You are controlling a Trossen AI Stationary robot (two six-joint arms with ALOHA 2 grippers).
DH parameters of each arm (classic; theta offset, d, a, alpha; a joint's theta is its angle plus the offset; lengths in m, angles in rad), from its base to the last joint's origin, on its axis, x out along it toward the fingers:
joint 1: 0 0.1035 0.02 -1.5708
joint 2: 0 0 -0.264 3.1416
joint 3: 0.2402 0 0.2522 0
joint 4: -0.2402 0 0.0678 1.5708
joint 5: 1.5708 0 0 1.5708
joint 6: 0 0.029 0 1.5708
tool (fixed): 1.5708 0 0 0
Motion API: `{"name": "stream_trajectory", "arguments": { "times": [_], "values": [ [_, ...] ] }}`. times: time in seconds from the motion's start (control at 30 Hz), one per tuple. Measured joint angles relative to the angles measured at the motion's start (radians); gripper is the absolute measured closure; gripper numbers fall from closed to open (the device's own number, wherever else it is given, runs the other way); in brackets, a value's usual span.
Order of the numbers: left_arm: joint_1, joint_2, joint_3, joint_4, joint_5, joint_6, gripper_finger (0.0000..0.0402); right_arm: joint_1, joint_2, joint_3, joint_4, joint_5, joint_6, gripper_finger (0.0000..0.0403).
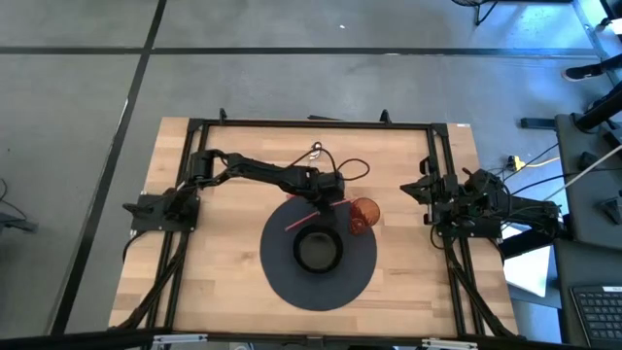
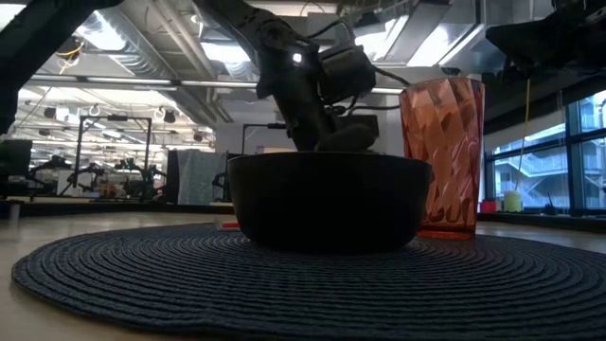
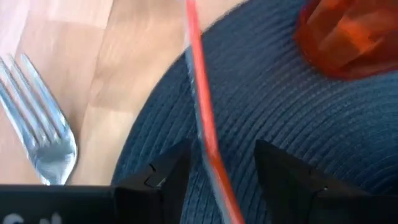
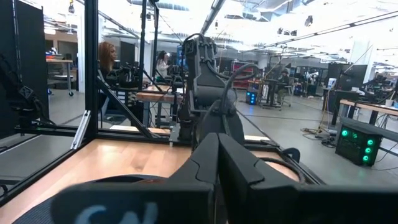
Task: Pick & Place Utensil
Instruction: Put the orange drinking straw into the orange cup
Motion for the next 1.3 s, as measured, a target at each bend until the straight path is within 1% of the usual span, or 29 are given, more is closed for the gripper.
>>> {"name": "stream_trajectory", "arguments": {
  "times": [0.43,0.57,0.8,0.93,1.0,1.17,1.3],
  "values": [
    [-0.001,0.018,0.001,0.004,-0.019,0.026,0.0234,0.0,0.0,0.0,-0.002,0.0,0.0,0.0391],
    [-0.001,0.018,0.001,0.003,-0.034,0.026,0.0264,0.0,0.0,0.0,-0.002,0.0,0.0,0.0391],
    [-0.005,0.018,0.001,0.005,-0.041,0.05,0.0351,0.0,0.0,0.0,-0.002,0.0,0.0,0.0391],
    [-0.008,0.018,0.001,0.005,-0.038,0.052,0.0387,0.0,0.0,0.0,-0.002,0.0,0.0,0.0391],
    [-0.01,0.018,0.001,0.005,-0.038,0.06,0.0395,0.0,0.0,0.0,-0.002,0.0,0.0,0.0391],
    [-0.02,0.018,0.001,0.006,-0.081,0.079,0.0394,0.0,0.0,0.0,-0.002,0.0,0.0,0.0391],
    [-0.019,0.018,0.001,0.006,-0.083,0.079,0.0397,0.0,0.0,0.0,-0.002,0.0,0.0,0.0391]
  ]
}}
